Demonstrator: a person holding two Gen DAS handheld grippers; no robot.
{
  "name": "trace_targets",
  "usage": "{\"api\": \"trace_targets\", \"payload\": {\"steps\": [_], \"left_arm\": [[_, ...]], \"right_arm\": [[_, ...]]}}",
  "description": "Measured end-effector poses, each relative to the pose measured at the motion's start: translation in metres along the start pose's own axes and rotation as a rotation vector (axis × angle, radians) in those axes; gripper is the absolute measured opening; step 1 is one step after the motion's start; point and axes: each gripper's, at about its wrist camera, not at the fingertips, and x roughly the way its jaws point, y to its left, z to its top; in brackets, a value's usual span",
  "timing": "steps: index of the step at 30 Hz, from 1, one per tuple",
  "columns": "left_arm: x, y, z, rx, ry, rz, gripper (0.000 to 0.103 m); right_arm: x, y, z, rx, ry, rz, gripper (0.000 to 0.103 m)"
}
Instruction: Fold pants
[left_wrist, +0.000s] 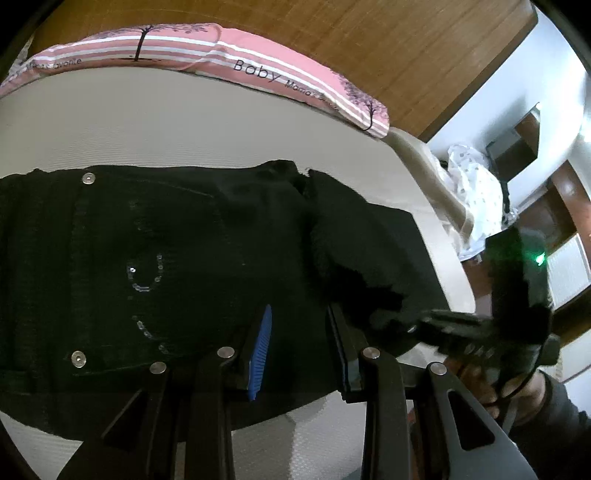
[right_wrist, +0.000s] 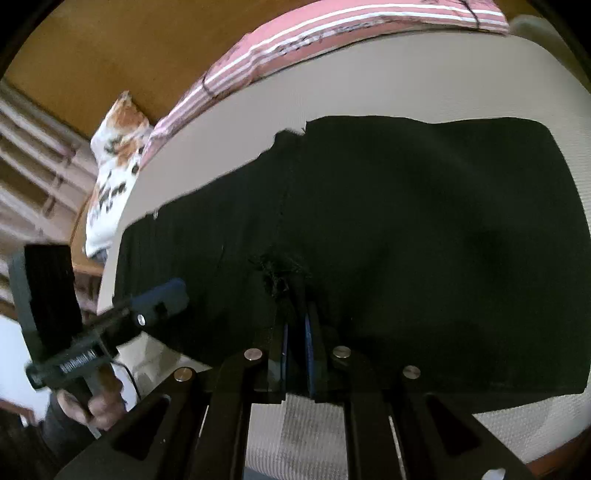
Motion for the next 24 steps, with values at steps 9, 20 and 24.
{"api": "trace_targets", "payload": {"steps": [9, 20, 24], "left_arm": [[0.001, 0.001, 0.001, -0.068, 0.063, -0.107, 0.032], [0.042, 0.004, 0.002, -0.288, 0.254, -0.218, 0.032], [0.055, 0.007, 0.002, -0.345, 0.287, -0.199, 0.032]], "right_arm": [[-0.003, 0.005, -0.006, -0.021, 0.017, 0.012, 0.042], [-0.061, -0.043, -0.015, 0.178, -0.168, 0.015, 0.047], [-0.061, -0.057, -0.021, 0.228, -0.171, 0.021, 0.047]]}}
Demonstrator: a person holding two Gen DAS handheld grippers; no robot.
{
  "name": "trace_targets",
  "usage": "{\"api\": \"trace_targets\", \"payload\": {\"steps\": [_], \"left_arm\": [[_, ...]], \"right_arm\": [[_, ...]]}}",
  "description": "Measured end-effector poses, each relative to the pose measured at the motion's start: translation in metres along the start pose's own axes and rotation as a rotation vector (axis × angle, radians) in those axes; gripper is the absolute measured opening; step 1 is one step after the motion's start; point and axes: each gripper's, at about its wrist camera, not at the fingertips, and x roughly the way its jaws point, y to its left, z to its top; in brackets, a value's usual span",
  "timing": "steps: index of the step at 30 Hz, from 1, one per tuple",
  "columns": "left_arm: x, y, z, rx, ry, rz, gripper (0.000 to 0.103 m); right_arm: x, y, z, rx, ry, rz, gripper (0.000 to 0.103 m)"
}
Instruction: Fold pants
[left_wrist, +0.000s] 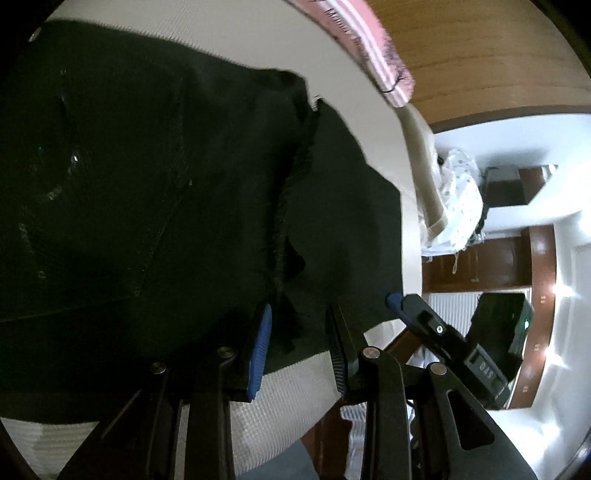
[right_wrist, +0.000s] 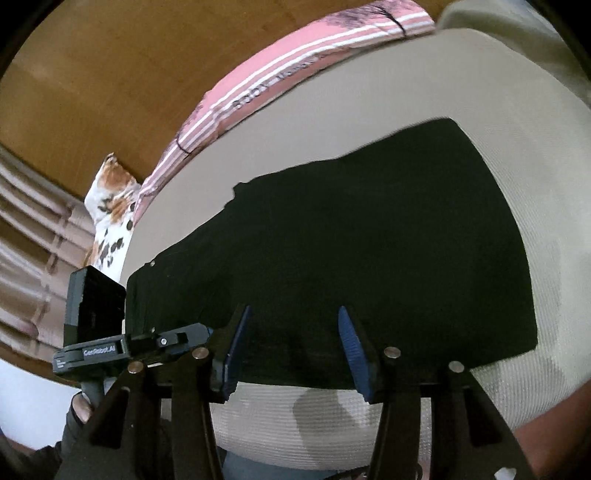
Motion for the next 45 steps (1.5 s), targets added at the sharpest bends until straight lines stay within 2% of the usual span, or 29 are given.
{"api": "trace_targets", "payload": {"steps": [6, 11, 14, 15, 16, 18, 25, 28, 32, 35, 37, 39, 42, 45], "left_arm": [[0.018, 0.008, 0.004, -0.098, 0.046, -0.027, 0.032], [0.028, 0.001, 0.008, -0.113, 0.067, -0.037, 0.032], [0.032, -0.008, 0.007, -0.088, 0.059, -0.025, 0.030], [0.031, -0.011, 0.006, -0.077, 0.046, -0.017, 0.017], [0.029, -0.013, 0.004, -0.059, 0.031, 0.003, 0.011], [0.029, -0.017, 0.000, -0.032, 0.012, 0.041, 0.009], [0.017, -0.028, -0.021, 0.049, -0.030, 0.108, 0.008], [0.015, -0.021, -0.027, 0.038, -0.019, 0.129, 0.008], [0.015, -0.015, -0.025, 0.005, -0.019, 0.127, 0.007], [0.003, -0.020, -0.023, 0.051, -0.054, 0.150, 0.005], [-0.006, -0.017, -0.017, 0.066, -0.101, 0.209, 0.003], [-0.003, -0.006, -0.014, 0.054, -0.087, 0.239, 0.003], [-0.004, 0.001, -0.017, 0.047, -0.087, 0.213, 0.004], [-0.012, -0.010, -0.017, 0.116, -0.129, 0.234, 0.007]], "right_arm": [[0.001, -0.014, -0.002, 0.047, -0.004, 0.020, 0.047], [0.003, -0.018, 0.000, 0.059, -0.006, 0.030, 0.047], [0.004, -0.023, 0.002, 0.072, -0.009, 0.030, 0.047], [0.004, -0.024, 0.002, 0.074, -0.009, 0.026, 0.047], [0.004, -0.026, 0.002, 0.076, -0.012, 0.017, 0.047], [0.002, -0.030, 0.003, 0.075, -0.018, 0.005, 0.047], [-0.005, -0.043, 0.002, 0.089, -0.035, -0.045, 0.047], [-0.002, -0.042, -0.001, 0.054, -0.029, -0.099, 0.047], [0.010, -0.040, -0.008, 0.026, -0.007, -0.125, 0.048], [0.012, -0.031, -0.009, -0.011, -0.004, -0.140, 0.050], [0.013, -0.027, -0.010, -0.024, 0.001, -0.130, 0.051], [0.019, -0.026, -0.010, -0.037, 0.008, -0.143, 0.053], [0.020, -0.025, -0.010, -0.053, 0.004, -0.157, 0.053], [0.016, -0.021, -0.006, -0.067, 0.004, -0.154, 0.054]]}}
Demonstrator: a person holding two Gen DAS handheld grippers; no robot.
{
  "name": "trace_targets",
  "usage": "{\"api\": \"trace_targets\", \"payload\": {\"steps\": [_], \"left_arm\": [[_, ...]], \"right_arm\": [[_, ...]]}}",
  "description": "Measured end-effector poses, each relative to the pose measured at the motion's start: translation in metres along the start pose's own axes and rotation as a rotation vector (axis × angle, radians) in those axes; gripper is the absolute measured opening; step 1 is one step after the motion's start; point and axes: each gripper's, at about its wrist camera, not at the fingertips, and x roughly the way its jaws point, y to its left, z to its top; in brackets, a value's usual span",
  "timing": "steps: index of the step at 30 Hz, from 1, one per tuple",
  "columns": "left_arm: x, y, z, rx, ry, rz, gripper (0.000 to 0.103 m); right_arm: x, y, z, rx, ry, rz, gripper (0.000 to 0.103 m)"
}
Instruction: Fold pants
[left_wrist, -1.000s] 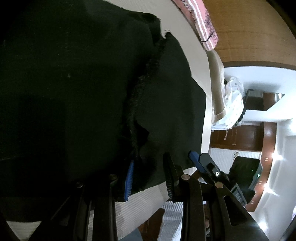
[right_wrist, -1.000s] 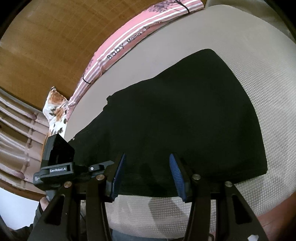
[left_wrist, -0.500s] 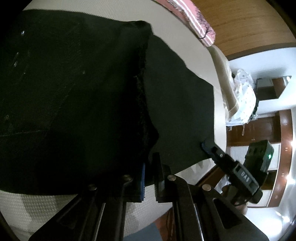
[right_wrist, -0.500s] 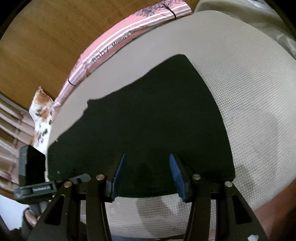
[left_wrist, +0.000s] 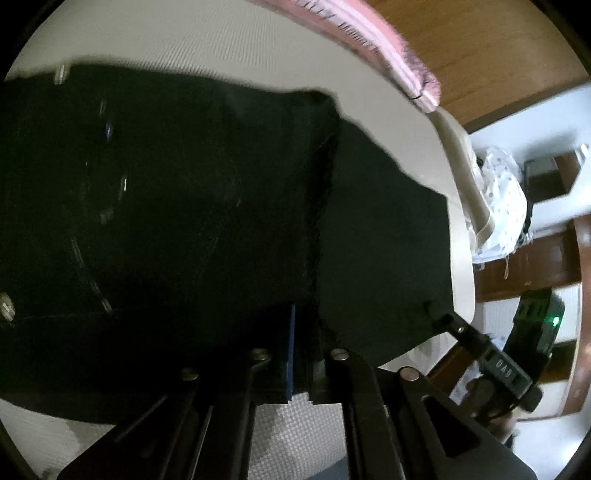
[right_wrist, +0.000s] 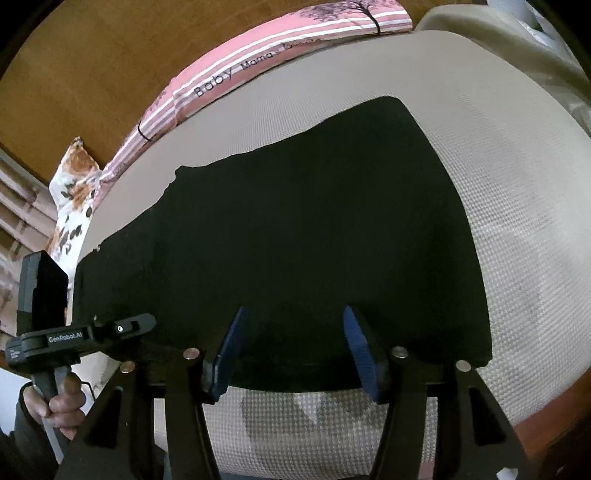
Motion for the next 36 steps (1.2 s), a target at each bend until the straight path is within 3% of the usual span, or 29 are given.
{"api": "trace_targets", "payload": {"steps": [3, 9, 14, 17, 21, 24, 29, 36], "left_arm": [[-0.009, -0.016, 0.010, 0.062, -0.058, 0.032, 0.016], [0.000, -0.052, 0.035, 0.220, -0.140, 0.107, 0.017], [0.024, -0.071, 0.055, 0.272, -0.128, 0.086, 0.017], [0.043, -0.070, 0.071, 0.292, -0.119, 0.110, 0.017], [0.064, -0.059, 0.086, 0.245, -0.077, 0.114, 0.016], [0.063, -0.057, 0.086, 0.243, -0.088, 0.102, 0.016], [0.058, -0.065, 0.070, 0.308, -0.077, 0.150, 0.017], [0.035, -0.059, 0.020, 0.348, 0.000, 0.054, 0.017]], "right_arm": [[-0.007, 0.001, 0.010, -0.015, -0.038, -0.015, 0.054], [-0.007, 0.004, 0.056, -0.069, -0.114, -0.108, 0.054], [0.007, -0.001, 0.092, -0.104, -0.111, -0.170, 0.054], [0.019, -0.008, 0.107, -0.106, -0.099, -0.192, 0.053], [0.037, -0.017, 0.119, -0.104, -0.079, -0.221, 0.051], [0.048, -0.021, 0.121, -0.100, -0.063, -0.233, 0.051], [0.046, -0.010, 0.115, -0.148, -0.066, -0.272, 0.052], [0.029, -0.004, 0.066, -0.124, -0.012, -0.186, 0.052]]}}
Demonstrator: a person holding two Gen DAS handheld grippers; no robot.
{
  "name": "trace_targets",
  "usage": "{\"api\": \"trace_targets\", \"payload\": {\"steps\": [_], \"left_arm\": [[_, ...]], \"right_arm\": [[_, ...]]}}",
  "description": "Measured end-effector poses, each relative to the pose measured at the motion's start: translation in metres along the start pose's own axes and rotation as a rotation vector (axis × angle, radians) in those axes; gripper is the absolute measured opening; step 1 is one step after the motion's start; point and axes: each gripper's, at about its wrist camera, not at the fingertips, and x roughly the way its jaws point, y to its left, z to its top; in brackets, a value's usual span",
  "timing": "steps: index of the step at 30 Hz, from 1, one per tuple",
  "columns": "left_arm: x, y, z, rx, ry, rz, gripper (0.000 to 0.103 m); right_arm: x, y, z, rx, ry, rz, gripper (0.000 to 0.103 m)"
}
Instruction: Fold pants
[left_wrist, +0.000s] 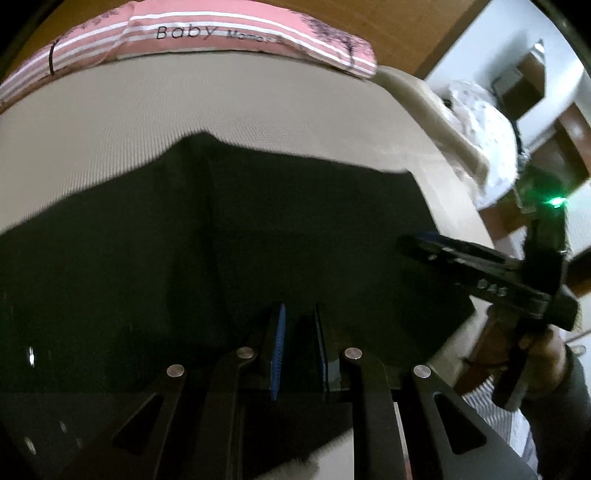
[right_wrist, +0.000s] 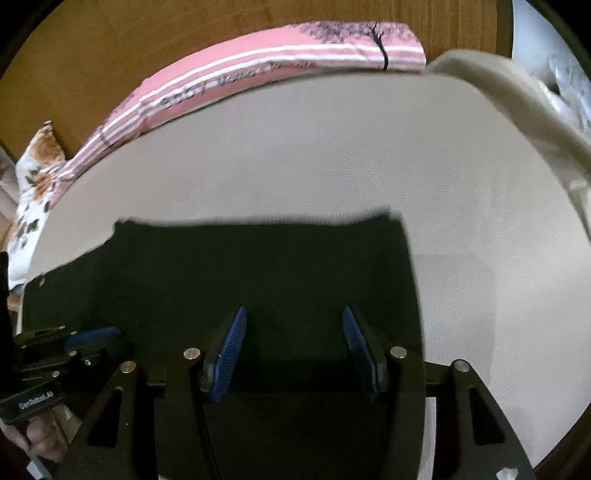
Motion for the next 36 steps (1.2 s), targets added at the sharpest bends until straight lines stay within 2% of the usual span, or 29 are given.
{"api": "trace_targets", "payload": {"steps": [6, 11, 14, 18, 22, 26, 29, 33, 36], "left_arm": [[-0.016, -0.007, -0.035, 0.067, 0.045, -0.019, 0.017], [-0.017, 0.003, -0.049, 0.036, 0.028, -0.021, 0.018], [-0.022, 0.007, -0.049, 0.005, 0.023, -0.009, 0.018], [-0.047, 0.023, -0.057, -0.066, -0.026, -0.024, 0.018], [-0.085, 0.053, -0.073, -0.150, -0.111, -0.020, 0.019], [-0.123, 0.091, -0.096, -0.277, -0.198, 0.013, 0.027], [-0.149, 0.118, -0.111, -0.374, -0.266, 0.030, 0.029], [-0.170, 0.143, -0.131, -0.455, -0.327, 0.047, 0.036], [-0.174, 0.159, -0.144, -0.521, -0.335, 0.025, 0.038]], "right_arm": [[-0.023, 0.002, -0.046, 0.030, 0.017, 0.027, 0.052], [-0.036, 0.010, -0.075, 0.032, 0.010, 0.019, 0.052], [-0.039, 0.021, -0.083, -0.001, -0.005, -0.029, 0.053], [-0.042, 0.031, -0.086, -0.001, -0.004, -0.042, 0.056], [-0.041, 0.049, -0.087, -0.016, 0.005, -0.005, 0.056], [-0.038, 0.075, -0.091, -0.060, 0.006, -0.012, 0.059], [-0.036, 0.092, -0.092, -0.081, 0.007, -0.008, 0.061], [-0.033, 0.113, -0.091, -0.099, 0.020, 0.033, 0.061], [-0.030, 0.132, -0.090, -0.130, 0.027, 0.043, 0.061]]}}
